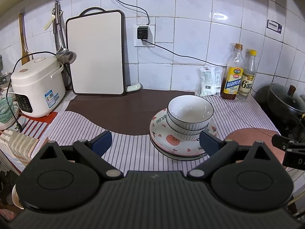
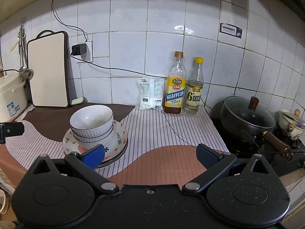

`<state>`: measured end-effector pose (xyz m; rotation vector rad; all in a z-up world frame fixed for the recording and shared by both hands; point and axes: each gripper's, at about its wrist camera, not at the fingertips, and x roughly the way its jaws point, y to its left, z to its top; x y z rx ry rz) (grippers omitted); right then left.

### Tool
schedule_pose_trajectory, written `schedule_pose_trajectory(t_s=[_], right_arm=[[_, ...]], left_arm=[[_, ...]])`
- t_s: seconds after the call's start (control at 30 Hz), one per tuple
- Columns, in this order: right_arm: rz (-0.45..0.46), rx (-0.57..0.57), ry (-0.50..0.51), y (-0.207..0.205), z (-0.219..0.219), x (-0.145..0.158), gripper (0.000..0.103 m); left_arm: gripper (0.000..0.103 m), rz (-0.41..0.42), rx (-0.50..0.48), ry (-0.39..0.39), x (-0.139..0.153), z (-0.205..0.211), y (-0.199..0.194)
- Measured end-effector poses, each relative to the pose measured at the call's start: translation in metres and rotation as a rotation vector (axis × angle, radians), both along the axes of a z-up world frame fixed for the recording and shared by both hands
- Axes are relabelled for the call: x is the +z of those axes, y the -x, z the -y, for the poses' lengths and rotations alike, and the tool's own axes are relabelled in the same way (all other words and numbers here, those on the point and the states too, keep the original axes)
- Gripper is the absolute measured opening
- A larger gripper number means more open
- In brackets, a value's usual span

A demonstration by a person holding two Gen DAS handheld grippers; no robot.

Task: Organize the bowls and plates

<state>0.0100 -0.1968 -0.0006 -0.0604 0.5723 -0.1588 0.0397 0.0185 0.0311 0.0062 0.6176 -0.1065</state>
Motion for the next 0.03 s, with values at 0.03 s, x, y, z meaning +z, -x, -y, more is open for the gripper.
schedule_pose_trajectory(t_s=[0.03], right_arm=[[0.000,0.000,0.000,0.0000,-0.0001,0.0000,0.103]], left_arm=[[0.099,-0.001,0.000,0.001,-0.0001,-0.0001,0.0000]])
